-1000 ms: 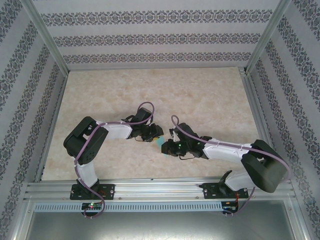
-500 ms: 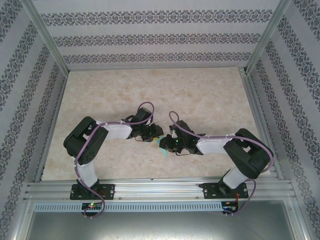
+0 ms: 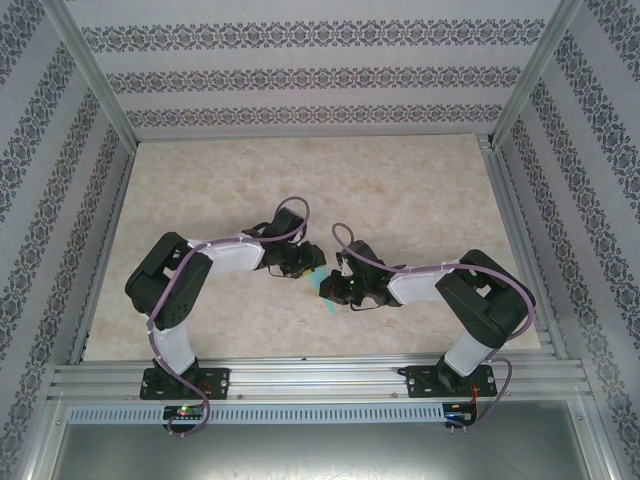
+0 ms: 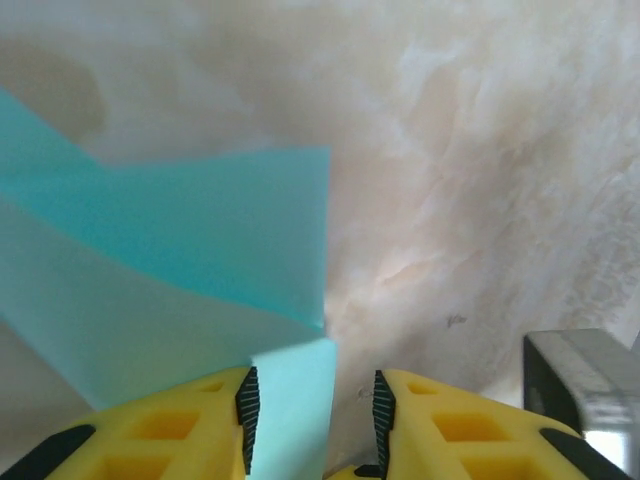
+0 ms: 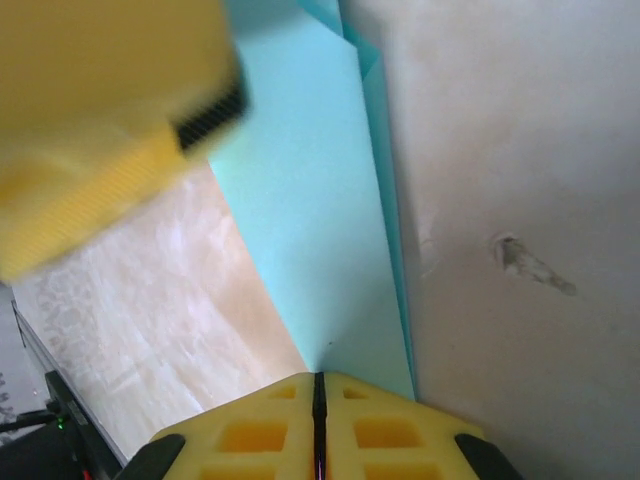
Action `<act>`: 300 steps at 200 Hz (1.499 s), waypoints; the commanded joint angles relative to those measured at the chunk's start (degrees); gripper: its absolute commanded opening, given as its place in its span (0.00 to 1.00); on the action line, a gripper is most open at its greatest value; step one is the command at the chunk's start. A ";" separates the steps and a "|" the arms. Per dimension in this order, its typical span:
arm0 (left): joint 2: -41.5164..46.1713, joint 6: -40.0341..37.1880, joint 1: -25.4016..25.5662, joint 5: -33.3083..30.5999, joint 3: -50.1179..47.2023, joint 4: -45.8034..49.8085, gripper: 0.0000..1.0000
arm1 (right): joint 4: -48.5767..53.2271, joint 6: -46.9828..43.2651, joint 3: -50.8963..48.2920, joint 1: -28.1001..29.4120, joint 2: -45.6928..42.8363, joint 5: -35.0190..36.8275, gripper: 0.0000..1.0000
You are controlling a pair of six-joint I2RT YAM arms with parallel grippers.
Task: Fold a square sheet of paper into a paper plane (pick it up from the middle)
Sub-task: Fold the wing for the fifth time at the center of the table.
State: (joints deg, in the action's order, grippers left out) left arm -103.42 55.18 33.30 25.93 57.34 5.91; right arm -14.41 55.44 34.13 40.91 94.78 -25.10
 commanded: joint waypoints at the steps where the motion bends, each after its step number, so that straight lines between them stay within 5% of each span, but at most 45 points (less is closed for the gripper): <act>1: 4.99 -4.66 -2.39 -2.49 1.53 3.86 0.42 | 10.30 -4.97 -1.62 -1.00 2.07 0.77 0.09; 112: 8.69 -4.89 -1.33 4.09 -7.28 -10.44 0.43 | 14.79 -8.67 1.73 -3.02 4.26 -1.43 0.09; 300: -1.00 -6.44 -2.38 -3.93 -7.10 -9.34 0.40 | 14.63 -7.98 0.05 -3.00 4.81 -1.07 0.08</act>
State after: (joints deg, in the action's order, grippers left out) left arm -102.61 50.50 32.14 25.10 50.43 -4.32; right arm -7.97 48.38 37.34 38.22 96.51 -30.89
